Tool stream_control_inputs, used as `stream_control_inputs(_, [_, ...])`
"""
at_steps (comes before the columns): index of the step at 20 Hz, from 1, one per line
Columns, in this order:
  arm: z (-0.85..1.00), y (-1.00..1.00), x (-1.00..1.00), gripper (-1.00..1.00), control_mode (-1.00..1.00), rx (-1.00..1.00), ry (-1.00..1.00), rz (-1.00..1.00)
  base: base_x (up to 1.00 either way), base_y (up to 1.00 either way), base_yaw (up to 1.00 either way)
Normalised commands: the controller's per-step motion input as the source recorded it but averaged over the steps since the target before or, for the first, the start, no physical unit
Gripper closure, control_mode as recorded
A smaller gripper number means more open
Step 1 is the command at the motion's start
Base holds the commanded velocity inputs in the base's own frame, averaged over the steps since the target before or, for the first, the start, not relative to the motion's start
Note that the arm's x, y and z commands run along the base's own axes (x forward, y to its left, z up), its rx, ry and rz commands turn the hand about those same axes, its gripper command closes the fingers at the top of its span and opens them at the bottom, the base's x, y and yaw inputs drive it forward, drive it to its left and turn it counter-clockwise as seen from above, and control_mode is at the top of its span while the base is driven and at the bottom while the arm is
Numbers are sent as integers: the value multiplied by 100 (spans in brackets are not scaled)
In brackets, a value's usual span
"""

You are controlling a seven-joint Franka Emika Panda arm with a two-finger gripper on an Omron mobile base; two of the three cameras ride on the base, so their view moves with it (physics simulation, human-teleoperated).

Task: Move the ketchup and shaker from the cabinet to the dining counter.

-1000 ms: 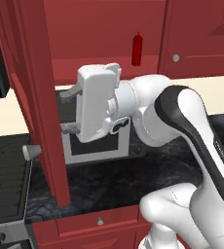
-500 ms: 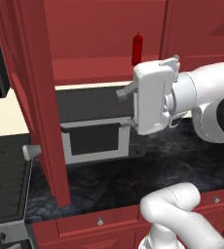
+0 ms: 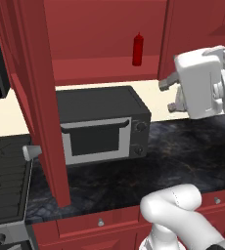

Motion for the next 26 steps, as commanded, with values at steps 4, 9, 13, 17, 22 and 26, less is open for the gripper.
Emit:
stream_control_inputs(4, [30, -70, 2, -100, -100, -27, -11, -27, 0, 0, 0])
stream_control_inputs(9, [14, -71, 13, -100, -100, -26, -6, -24, 0, 0, 0])
stream_control_inputs(13, [0, -65, 26, -100, -100, -21, 0, -18, 0, 0, 0])
stream_control_inputs(17, [0, -55, 33, -100, -100, -17, 0, -13, 0, 0, 0])
stream_control_inputs(22, [0, -40, 36, -100, -100, -16, 0, -10, 0, 0, 0])
stream_control_inputs(26, [-2, -15, 30, -100, -100, -18, 0, -9, 0, 0, 0])
